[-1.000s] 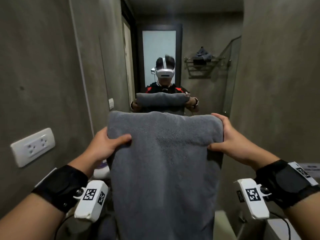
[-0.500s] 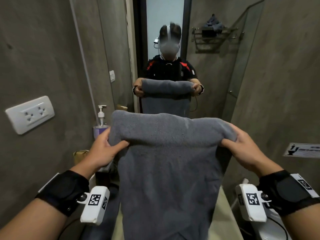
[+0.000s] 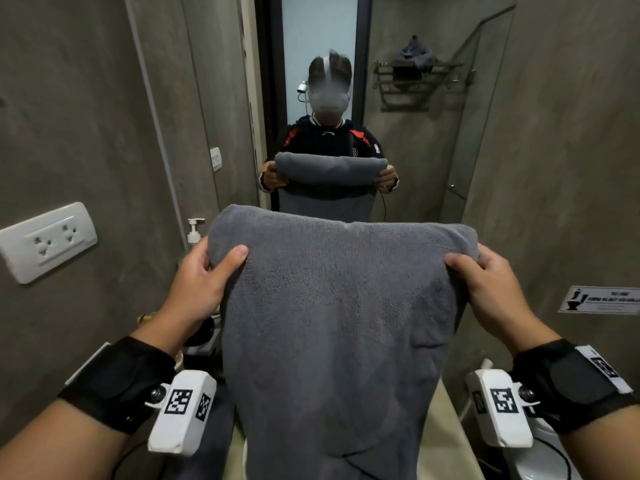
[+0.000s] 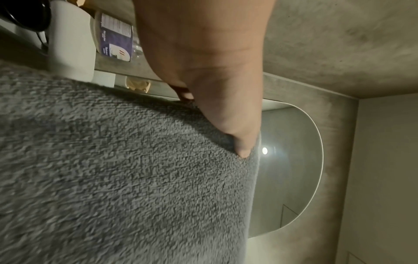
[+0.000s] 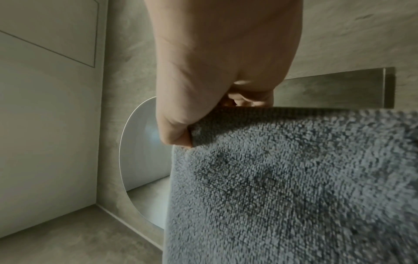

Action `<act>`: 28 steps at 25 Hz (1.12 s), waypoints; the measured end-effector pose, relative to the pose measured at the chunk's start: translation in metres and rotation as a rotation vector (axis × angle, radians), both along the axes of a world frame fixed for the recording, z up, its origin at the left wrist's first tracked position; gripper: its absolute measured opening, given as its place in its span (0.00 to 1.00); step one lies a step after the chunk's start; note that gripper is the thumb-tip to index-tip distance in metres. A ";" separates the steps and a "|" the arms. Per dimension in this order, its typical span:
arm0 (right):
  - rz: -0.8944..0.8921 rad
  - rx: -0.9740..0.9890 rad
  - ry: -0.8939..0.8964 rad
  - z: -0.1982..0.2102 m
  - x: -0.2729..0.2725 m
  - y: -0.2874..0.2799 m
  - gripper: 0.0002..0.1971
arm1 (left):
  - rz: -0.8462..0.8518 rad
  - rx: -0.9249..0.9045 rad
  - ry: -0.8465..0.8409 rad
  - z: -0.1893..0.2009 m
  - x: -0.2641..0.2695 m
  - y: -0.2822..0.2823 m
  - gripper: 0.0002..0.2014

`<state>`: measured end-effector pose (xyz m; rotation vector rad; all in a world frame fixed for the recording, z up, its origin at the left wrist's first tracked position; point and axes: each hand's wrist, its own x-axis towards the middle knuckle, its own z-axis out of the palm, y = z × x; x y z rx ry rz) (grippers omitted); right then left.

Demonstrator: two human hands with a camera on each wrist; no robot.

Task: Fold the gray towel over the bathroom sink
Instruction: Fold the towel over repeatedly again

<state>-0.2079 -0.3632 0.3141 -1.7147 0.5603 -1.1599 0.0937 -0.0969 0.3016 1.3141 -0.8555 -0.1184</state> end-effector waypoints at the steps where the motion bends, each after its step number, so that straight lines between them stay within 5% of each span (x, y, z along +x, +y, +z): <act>1: -0.012 -0.015 0.021 -0.001 0.000 0.000 0.09 | 0.028 0.008 0.017 0.000 -0.001 -0.001 0.25; 7: 0.004 -0.010 0.040 -0.009 0.003 0.002 0.15 | -0.040 0.036 0.112 -0.008 -0.001 -0.005 0.31; 11: 0.220 -0.048 0.181 -0.016 -0.008 0.001 0.43 | -0.009 0.063 0.040 -0.014 -0.002 -0.005 0.35; 14: 0.239 -0.134 0.249 -0.017 -0.008 0.002 0.49 | 0.053 0.066 -0.039 -0.015 -0.001 -0.005 0.35; 21: 0.153 -0.152 0.189 -0.007 -0.009 0.002 0.34 | 0.064 0.062 -0.042 -0.022 0.000 -0.001 0.28; 28: -0.048 0.009 0.080 -0.006 -0.006 0.012 0.04 | 0.053 -0.032 0.093 -0.010 -0.013 0.003 0.16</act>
